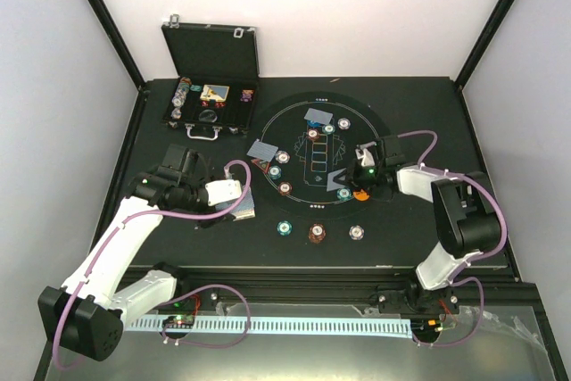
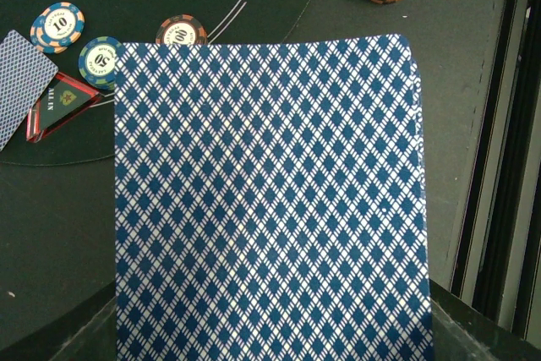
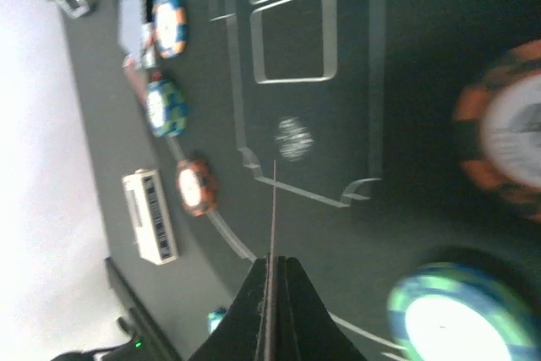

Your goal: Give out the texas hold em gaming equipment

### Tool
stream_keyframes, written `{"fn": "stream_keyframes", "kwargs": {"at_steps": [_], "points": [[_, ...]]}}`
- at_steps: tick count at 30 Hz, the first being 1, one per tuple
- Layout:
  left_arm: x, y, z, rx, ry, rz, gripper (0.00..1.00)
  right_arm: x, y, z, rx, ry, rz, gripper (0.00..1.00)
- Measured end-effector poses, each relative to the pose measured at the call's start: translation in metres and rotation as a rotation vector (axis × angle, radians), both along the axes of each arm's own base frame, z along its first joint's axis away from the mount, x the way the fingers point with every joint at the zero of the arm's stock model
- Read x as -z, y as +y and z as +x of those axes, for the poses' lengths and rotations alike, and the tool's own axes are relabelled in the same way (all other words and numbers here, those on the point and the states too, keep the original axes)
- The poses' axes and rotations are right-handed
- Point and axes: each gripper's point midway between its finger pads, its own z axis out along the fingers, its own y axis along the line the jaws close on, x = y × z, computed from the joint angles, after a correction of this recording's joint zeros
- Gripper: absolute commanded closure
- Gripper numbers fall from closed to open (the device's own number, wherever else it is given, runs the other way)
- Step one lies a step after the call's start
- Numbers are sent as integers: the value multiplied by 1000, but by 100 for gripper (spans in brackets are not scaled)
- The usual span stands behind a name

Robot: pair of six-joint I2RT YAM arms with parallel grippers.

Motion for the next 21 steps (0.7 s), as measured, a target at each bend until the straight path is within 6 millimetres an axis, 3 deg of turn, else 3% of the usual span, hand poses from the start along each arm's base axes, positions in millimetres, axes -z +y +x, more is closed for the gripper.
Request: {"fn": "stream_keyframes", "kwargs": {"at_steps": [4, 10, 15, 21], "points": [[0, 0, 0, 0, 0, 0, 98, 20, -22, 5, 36, 33, -88, 99], [0, 0, 0, 0, 0, 0, 98, 29, -31, 10, 37, 28, -171, 94], [0, 0, 0, 0, -1, 0, 98, 39, -45, 7, 52, 37, -264, 77], [-1, 0, 0, 0, -5, -1, 98, 34, -60, 1, 86, 18, -341, 71]]}}
